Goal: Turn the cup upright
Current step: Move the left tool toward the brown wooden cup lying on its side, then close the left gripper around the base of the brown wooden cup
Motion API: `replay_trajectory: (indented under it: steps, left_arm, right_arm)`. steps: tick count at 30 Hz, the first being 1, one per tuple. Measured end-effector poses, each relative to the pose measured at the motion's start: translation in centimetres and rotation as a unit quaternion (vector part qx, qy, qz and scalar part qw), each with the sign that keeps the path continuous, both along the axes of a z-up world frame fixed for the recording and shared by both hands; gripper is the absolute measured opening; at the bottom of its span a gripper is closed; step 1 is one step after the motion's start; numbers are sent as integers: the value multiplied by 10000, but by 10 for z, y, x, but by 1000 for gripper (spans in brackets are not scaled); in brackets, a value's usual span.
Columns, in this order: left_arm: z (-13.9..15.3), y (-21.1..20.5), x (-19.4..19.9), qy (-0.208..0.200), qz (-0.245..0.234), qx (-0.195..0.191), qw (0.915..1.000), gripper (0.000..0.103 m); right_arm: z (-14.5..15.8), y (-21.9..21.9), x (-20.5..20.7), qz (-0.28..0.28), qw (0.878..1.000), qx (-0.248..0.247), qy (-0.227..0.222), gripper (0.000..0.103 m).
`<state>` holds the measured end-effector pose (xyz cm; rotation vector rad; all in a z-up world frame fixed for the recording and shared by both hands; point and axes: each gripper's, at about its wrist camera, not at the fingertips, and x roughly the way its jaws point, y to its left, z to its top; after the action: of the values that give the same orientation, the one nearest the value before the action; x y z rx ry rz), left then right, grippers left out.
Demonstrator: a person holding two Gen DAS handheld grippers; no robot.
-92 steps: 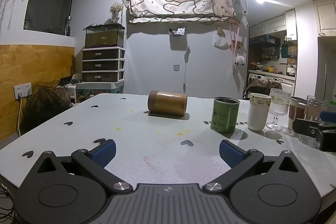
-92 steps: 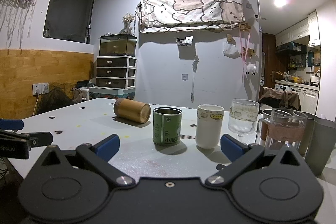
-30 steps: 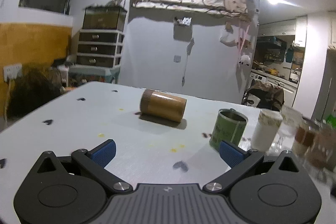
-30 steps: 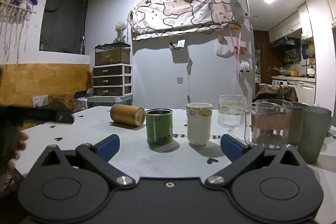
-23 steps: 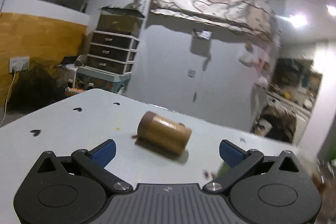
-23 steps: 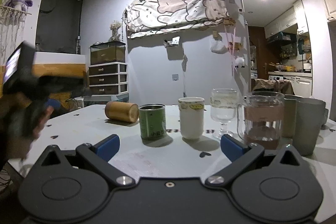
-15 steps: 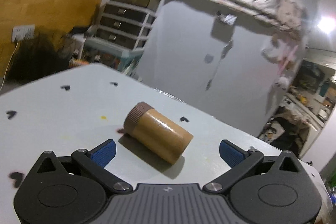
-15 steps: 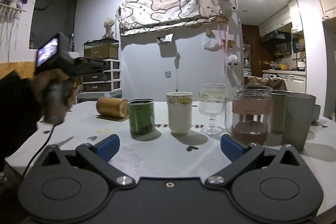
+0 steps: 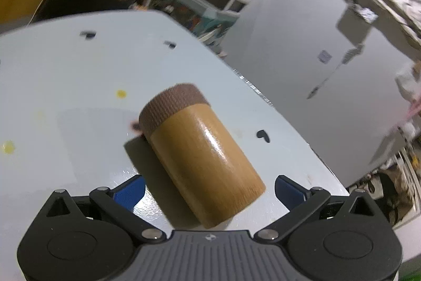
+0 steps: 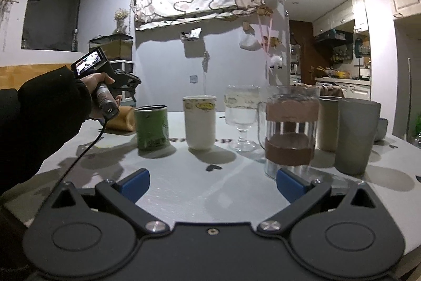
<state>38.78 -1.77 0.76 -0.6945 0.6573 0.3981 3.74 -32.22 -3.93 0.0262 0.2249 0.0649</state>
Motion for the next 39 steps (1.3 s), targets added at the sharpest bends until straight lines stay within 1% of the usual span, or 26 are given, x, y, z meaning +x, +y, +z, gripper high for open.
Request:
replay_trajectory:
  steps: [4,7,8,10,12,16,18,21,25,28,34,39]
  left_arm:
    - [-9,0,13,152,333,-71,9993,103]
    - [-16,5,17,93,451,-460,9979,103]
    - [-16,4,17,49,461,-437,9980,101]
    - [-15,2,16,-73,377,-329,9987,96]
    - [-14,2,13,-218,266,-401,9986,85]
    - [-11,5,6,-231,236,-568,9978,78]
    - [-8,3,2,-240,72,-449,9987,73]
    - [-4,2,-8,-221,-209,-233,9993,69]
    - [-3,7,-25,-296,-480,-206,9982,67]
    - [0,11,-40,-353,-755,-95,9965,64]
    - [3,14,-76,-344,-1418,143,9892,63]
    - [3,19,-113,-327,-1959,319,9796,62]
  right_arm:
    - [-5,-2,4,-41,10000,13,74,103]
    - [-8,-4,8,-76,9999,4,155,103]
    - [-9,-5,10,-90,9998,6,177,103]
    - [-10,-7,12,-112,9997,15,204,103]
    - [-11,-8,13,-129,9997,20,225,103]
    - [-13,-8,17,-105,9996,50,261,103]
    - [-14,-8,17,-67,9996,65,257,103]
    - [-14,-7,16,-26,9997,95,222,103]
    - [-14,-4,13,27,9998,127,176,103]
    - [-13,0,9,96,9998,106,138,103]
    - [-10,4,1,159,9998,150,25,103]
    - [-9,9,-3,303,9994,132,-41,103]
